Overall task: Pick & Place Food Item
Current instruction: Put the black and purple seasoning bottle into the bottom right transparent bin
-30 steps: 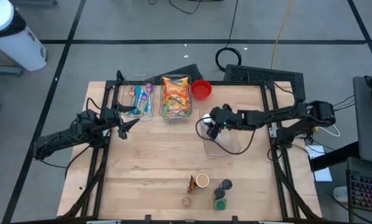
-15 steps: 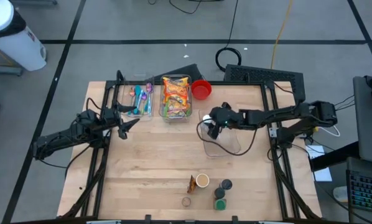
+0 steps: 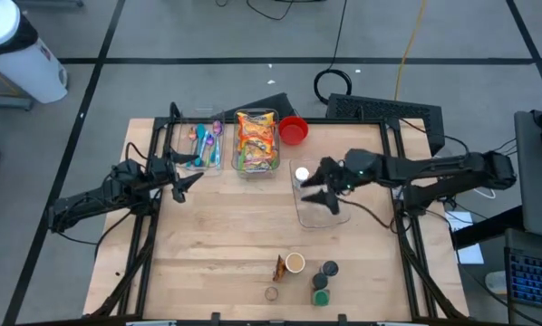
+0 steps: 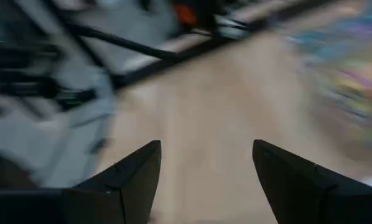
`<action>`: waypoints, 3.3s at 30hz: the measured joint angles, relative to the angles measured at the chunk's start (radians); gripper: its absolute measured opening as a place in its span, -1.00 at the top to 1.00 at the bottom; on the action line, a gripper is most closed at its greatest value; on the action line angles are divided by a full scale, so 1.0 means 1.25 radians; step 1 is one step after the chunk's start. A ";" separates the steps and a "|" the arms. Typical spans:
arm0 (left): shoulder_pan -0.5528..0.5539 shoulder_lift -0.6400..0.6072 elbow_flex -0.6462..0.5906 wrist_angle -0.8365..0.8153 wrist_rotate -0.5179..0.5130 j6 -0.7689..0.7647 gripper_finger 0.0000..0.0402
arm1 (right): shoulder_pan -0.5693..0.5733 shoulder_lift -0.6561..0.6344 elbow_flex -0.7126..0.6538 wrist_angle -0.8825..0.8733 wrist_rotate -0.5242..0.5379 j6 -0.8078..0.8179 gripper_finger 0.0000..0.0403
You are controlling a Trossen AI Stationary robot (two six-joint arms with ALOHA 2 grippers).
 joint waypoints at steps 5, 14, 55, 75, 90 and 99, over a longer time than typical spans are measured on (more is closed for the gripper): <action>0.000 0.000 0.000 0.000 0.000 0.000 -0.41 | 0.110 0.001 0.000 0.131 -0.098 -0.055 -0.21; 0.000 0.000 0.000 0.000 0.000 0.000 -0.41 | 0.315 0.042 0.000 0.276 -0.221 -0.246 -0.20; 0.000 0.000 0.000 0.000 0.000 0.000 -0.41 | 0.627 0.107 -0.126 0.014 0.388 -0.026 -0.44; 0.000 0.000 0.000 0.000 0.000 0.000 -0.41 | 0.632 0.141 -0.132 0.034 0.384 -0.020 -0.02; 0.000 0.000 0.000 0.000 0.000 0.000 -0.41 | 0.629 0.006 -0.133 0.011 0.434 -0.036 0.04; 0.000 0.000 0.000 0.000 0.000 0.000 -0.41 | 0.582 -0.203 -0.132 0.007 0.688 -0.065 0.04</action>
